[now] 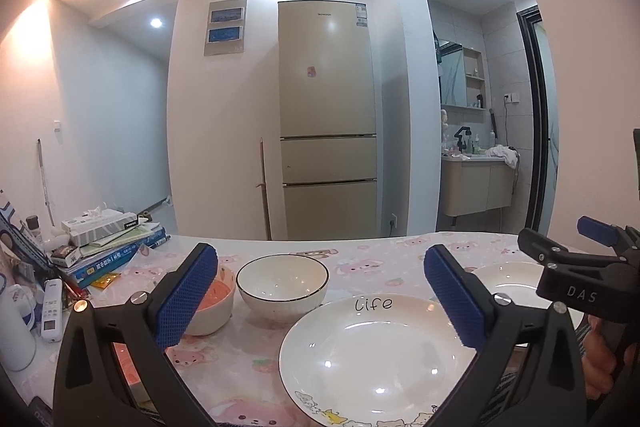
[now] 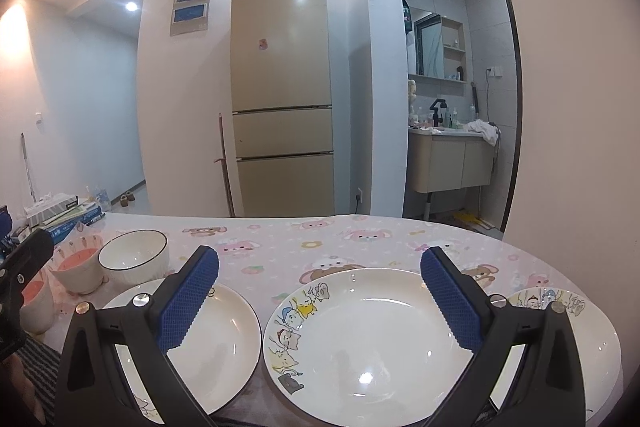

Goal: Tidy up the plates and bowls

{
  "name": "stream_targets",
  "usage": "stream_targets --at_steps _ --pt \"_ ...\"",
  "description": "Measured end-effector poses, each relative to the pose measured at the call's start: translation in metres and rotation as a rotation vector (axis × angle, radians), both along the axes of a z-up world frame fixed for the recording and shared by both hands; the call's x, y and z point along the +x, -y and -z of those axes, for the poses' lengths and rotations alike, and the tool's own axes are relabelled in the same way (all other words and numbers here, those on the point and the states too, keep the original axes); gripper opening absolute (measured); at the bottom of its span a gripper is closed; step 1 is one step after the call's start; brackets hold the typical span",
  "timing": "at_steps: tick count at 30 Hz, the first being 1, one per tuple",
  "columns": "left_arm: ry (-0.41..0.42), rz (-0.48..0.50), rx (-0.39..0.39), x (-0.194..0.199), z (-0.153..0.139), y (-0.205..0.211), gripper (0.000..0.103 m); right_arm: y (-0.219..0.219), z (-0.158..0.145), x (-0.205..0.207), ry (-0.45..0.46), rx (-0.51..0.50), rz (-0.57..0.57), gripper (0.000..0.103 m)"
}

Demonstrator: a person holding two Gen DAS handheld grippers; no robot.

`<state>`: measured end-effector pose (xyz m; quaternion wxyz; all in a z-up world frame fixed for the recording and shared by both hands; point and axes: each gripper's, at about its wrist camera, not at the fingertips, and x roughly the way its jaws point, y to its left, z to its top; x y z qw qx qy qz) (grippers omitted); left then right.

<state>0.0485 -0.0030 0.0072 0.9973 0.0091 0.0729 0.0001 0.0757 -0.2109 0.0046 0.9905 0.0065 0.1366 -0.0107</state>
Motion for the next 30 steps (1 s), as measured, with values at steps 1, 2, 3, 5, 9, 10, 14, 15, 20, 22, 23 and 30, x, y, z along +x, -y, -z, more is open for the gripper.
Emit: stream_targets --at_steps 1,2,3,5,9,10,14,15,20,22,23,30 --pt "0.0 0.0 0.001 0.0 0.0 0.001 0.103 -0.001 0.0 0.0 0.0 -0.003 -0.001 0.103" --pt "0.0 0.0 0.001 0.0 0.0 0.001 0.103 -0.002 0.0 -0.001 0.003 -0.008 -0.001 0.103" --pt "0.002 -0.001 0.0 0.0 0.0 0.001 0.103 -0.003 0.001 -0.001 0.005 -0.013 -0.002 0.103" --pt "0.011 -0.004 -0.001 -0.001 0.0 0.001 0.103 -0.006 0.001 -0.001 0.006 -0.022 -0.009 0.103" --pt "0.035 0.0 0.008 -0.005 -0.001 0.002 0.103 -0.013 0.002 -0.002 0.009 -0.054 -0.017 0.103" --pt "0.04 0.004 0.013 -0.005 -0.001 0.003 0.103 -0.014 0.002 -0.002 0.009 -0.061 -0.017 0.103" --pt "0.05 0.006 0.031 -0.007 0.0 0.006 0.103 -0.016 0.001 -0.006 0.027 -0.071 -0.023 0.103" --pt "0.048 0.002 0.035 -0.007 0.0 0.007 0.103 -0.017 0.002 -0.006 0.026 -0.075 -0.025 0.103" --pt "0.047 0.006 0.026 -0.006 0.0 0.003 0.103 -0.018 0.001 -0.006 0.027 -0.082 -0.032 0.103" --pt "0.039 0.006 0.027 -0.004 0.001 0.003 0.103 -0.019 0.001 -0.007 0.03 -0.084 -0.037 0.103" --pt "0.035 0.006 0.026 -0.004 0.001 0.002 0.103 -0.02 0.0 -0.009 0.035 -0.089 -0.045 0.103" --pt "-0.128 0.083 -0.066 0.008 -0.021 -0.017 0.103 -0.036 -0.026 -0.03 0.083 -0.084 -0.129 0.103"
